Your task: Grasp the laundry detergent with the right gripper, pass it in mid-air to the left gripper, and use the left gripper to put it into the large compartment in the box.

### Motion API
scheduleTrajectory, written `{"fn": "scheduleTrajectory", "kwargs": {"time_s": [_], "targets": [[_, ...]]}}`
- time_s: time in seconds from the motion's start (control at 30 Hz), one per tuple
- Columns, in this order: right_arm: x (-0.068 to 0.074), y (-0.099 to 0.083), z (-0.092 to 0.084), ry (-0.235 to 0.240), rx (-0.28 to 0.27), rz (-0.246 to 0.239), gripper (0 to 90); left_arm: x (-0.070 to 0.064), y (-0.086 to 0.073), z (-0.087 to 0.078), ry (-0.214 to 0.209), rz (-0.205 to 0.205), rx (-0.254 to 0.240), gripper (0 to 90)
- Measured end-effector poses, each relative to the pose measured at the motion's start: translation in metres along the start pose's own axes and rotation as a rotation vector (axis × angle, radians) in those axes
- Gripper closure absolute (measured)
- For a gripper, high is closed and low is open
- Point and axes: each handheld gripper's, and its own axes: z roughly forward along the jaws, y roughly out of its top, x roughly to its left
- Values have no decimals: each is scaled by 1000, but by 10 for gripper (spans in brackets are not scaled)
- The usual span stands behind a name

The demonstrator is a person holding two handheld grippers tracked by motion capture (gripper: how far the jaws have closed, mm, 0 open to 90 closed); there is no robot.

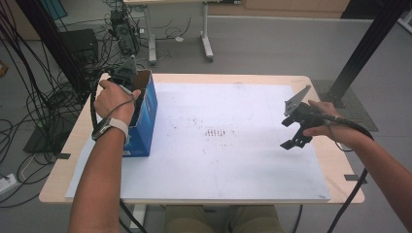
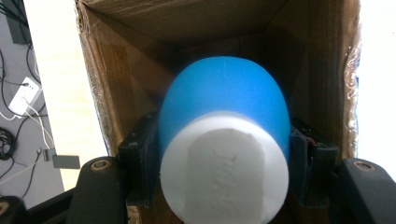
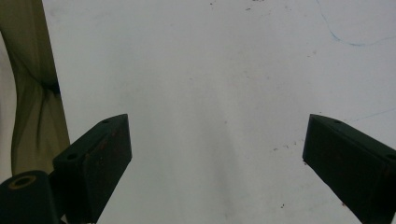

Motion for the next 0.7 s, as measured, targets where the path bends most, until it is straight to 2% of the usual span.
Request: {"fn": "scheduleTrajectory", "kwargs": {"time_s": [0.7], "targets": [[0,0,0,1,-1,1,81,1,0,0,-3,-3,5,373]]}}
